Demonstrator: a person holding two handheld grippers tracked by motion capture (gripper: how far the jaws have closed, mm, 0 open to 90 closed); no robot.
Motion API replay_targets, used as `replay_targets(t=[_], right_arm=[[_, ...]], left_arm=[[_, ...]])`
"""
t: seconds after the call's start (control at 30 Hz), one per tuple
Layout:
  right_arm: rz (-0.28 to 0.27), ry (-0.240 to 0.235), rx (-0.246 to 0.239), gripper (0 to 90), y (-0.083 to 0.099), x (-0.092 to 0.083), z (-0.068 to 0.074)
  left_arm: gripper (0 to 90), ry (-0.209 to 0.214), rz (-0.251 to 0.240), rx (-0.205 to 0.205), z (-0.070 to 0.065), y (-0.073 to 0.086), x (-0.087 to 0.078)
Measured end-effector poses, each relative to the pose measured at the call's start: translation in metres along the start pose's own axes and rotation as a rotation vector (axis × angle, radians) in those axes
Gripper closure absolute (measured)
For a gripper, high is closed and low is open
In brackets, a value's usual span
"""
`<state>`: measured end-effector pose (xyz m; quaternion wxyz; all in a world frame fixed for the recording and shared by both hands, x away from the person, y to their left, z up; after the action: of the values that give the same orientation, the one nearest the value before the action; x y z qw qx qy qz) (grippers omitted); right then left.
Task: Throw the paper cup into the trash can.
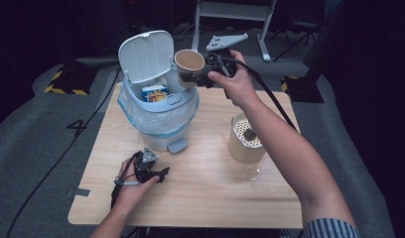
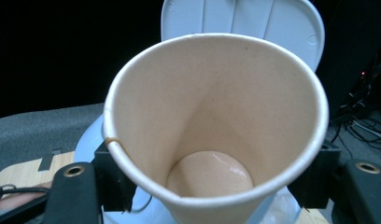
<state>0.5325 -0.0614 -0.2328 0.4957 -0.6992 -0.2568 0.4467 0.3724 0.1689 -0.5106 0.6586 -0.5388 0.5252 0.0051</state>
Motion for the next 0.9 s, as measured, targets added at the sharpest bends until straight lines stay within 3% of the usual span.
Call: replay_targets(t=[0.47, 0.7, 0.9], right_arm=[[0.064, 0.017, 0.060, 30.1, -0.004, 0.046, -0.002], [0.103, 0.012, 0.058, 30.0, -0.004, 0.066, 0.002], [0.160, -0.002, 0.027, 30.0, -0.003, 0.075, 0.009]], left_arm=[[28.0, 0.002, -0.001, 0.003, -0.001, -0.001, 0.001], [27.9, 0.002, 0.000, 0.004, -0.001, -0.001, 0.002], [27.9, 0.003, -0.001, 0.004, 0.000, -0.001, 0.002]])
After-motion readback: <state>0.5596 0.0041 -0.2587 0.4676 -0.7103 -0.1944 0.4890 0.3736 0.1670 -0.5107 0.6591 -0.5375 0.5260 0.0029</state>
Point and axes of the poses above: each handheld gripper's, and its own axes: x roughly forward along the jaws, y roughly out of its underside, z roughly to its left, the point moved 1 cm from there along x, roughly forward along the jaws, and after that the axes turned 9 degrees about y, right-handed, at the moved point
